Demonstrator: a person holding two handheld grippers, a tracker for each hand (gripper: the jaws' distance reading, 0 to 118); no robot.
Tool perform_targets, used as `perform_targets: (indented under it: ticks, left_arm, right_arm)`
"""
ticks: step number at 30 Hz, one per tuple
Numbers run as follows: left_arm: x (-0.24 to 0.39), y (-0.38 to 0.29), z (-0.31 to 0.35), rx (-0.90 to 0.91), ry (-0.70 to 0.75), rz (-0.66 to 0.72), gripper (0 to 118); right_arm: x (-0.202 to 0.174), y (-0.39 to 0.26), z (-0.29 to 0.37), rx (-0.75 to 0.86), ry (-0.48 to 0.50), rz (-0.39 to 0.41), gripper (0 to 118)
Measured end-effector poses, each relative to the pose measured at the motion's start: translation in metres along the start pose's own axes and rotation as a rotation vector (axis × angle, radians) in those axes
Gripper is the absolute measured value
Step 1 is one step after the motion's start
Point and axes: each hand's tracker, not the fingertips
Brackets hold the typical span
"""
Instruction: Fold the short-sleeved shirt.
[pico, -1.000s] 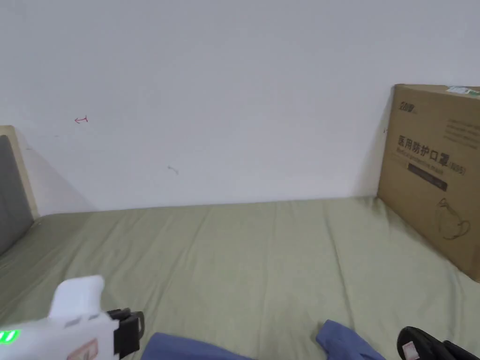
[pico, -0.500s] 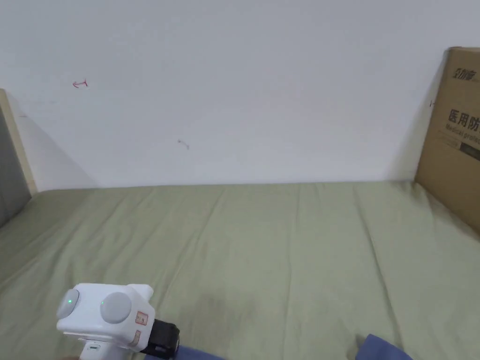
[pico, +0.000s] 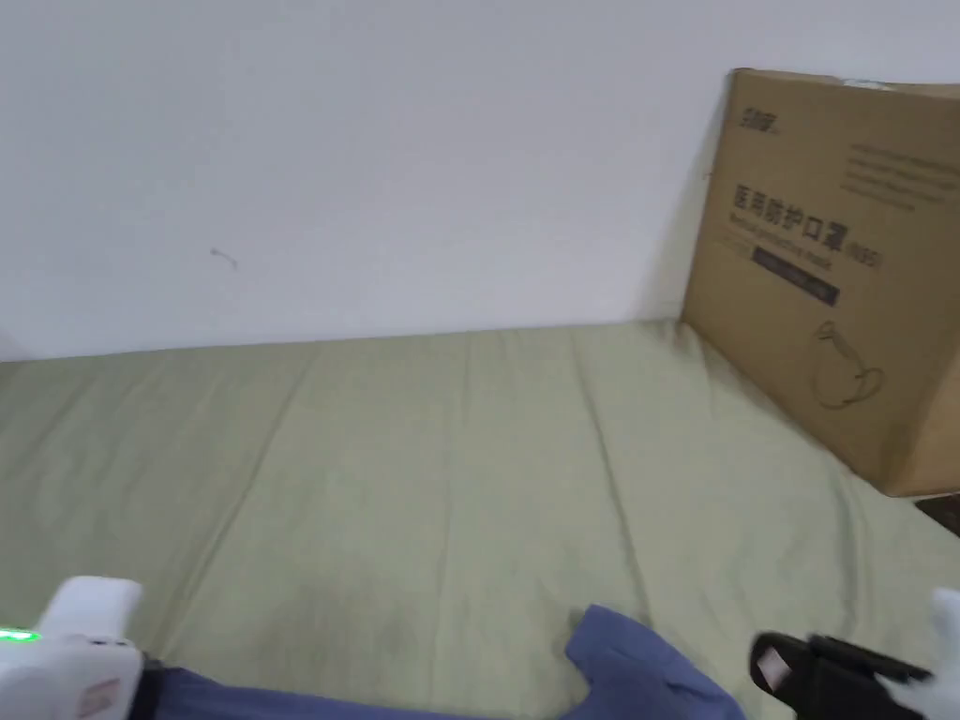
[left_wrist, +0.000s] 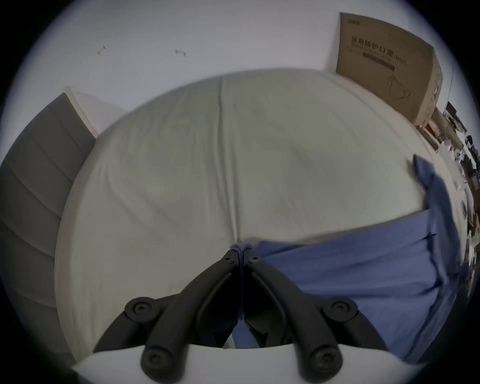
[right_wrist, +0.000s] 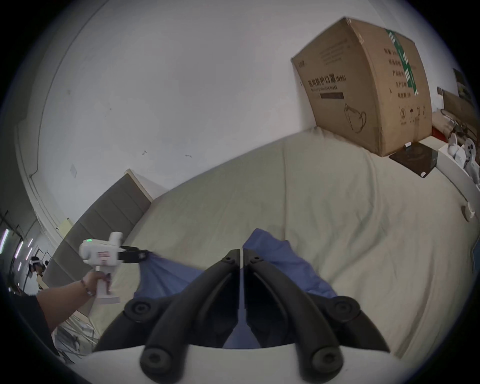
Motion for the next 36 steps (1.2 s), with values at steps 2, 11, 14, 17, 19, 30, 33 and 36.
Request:
perform_targets:
  ticks: [2, 11, 14, 17, 19, 30, 33, 36]
  left_arm:
    - [-0.011, 0.007, 0.012, 0.008, -0.051, 0.122, 0]
    - [-0.004, -0.01, 0.054, -0.017, 0.024, -0.031, 0]
    - [-0.008, -0.017, 0.049, -0.046, 0.027, -0.01, 0]
    - [-0.009, -0.024, 0.041, -0.083, 0.035, -0.014, 0]
    - [-0.014, -0.03, 0.034, -0.116, 0.039, -0.026, 0]
    - [-0.032, -0.049, 0.051, -0.122, 0.021, 0.105, 0]
    - [-0.037, -0.045, 0.075, -0.076, 0.002, 0.163, 0]
    - [-0.035, -0.038, 0.115, 0.02, -0.018, 0.199, 0]
  right_arm:
    - [0.014, 0.023, -0.028, -0.103, -0.05, 0.005, 108]
    - [0.066, 0.037, -0.159, -0.549, -0.365, 0.263, 117]
    - [0.067, 0.022, -0.18, -0.65, -0.333, 0.267, 110]
    - [0.056, 0.006, -0.189, -0.718, -0.335, 0.349, 105]
    - [0.052, 0.002, -0.188, -0.703, -0.37, 0.389, 105]
    - [0.033, 0.003, -0.13, -0.54, -0.203, 0.307, 0]
    - [0.026, 0.019, -0.094, -0.423, -0.154, 0.2, 0]
    - [0.017, 0.047, -0.049, -0.309, -0.106, 0.137, 0]
